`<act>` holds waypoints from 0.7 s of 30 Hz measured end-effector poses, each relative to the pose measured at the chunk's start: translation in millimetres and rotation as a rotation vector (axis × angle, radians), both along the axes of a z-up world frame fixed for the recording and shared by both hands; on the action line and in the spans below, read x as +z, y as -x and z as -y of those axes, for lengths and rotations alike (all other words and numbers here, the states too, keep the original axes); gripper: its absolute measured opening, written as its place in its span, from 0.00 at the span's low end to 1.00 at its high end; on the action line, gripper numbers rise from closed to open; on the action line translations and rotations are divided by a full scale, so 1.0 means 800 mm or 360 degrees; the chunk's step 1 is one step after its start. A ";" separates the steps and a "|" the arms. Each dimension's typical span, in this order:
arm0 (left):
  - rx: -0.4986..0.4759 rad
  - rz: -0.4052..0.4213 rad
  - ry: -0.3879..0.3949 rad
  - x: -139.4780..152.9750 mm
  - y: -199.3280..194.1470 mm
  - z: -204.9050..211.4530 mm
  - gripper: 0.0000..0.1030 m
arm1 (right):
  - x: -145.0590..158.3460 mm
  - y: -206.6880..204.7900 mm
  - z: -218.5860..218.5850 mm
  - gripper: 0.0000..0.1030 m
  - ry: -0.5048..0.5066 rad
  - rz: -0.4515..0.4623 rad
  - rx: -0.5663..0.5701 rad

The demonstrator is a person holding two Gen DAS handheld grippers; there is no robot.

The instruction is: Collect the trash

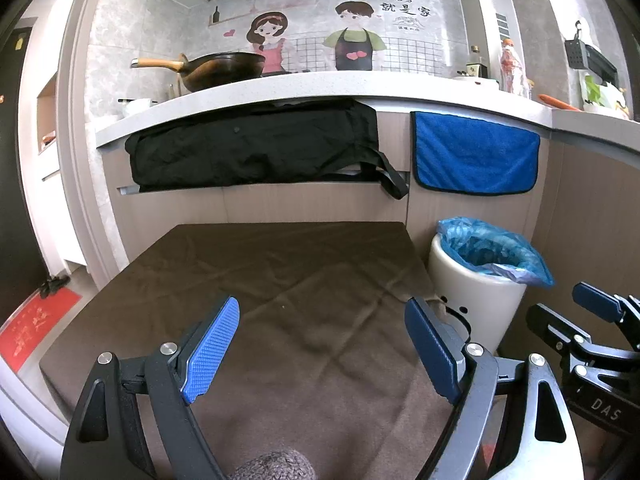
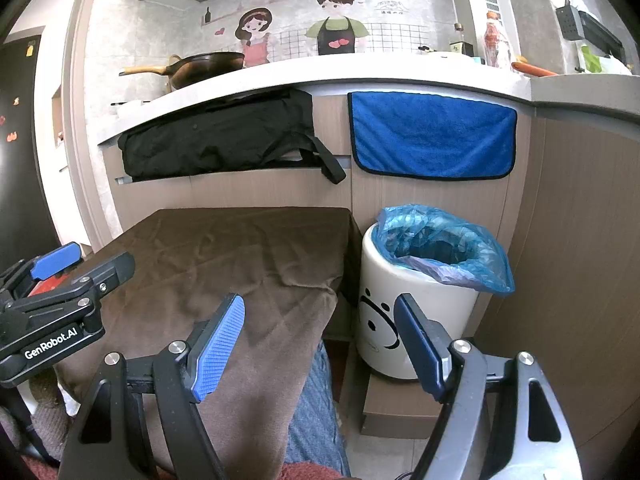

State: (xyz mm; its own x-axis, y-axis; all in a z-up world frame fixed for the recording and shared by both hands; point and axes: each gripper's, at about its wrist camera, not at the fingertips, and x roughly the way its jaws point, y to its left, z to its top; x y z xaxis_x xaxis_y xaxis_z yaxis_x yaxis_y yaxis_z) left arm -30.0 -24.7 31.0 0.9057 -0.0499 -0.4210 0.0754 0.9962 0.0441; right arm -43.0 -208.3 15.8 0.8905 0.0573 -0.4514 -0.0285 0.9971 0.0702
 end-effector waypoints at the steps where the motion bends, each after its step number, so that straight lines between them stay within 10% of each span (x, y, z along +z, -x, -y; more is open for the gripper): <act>1: -0.0001 0.0000 0.0000 0.000 0.000 0.000 0.82 | 0.000 0.000 0.000 0.72 0.0000 0.0001 -0.0001; 21: 0.0007 -0.0008 0.0003 -0.001 0.004 0.008 0.82 | -0.001 0.004 0.004 0.72 0.0001 0.0008 -0.0037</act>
State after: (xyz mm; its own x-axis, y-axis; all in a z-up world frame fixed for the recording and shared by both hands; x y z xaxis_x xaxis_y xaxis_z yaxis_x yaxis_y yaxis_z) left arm -33.0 -30.8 30.5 0.9038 -0.0465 -0.4255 0.0711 0.9966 0.0421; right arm -46.3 -211.5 14.7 0.8938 0.0361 -0.4470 -0.0054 0.9976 0.0697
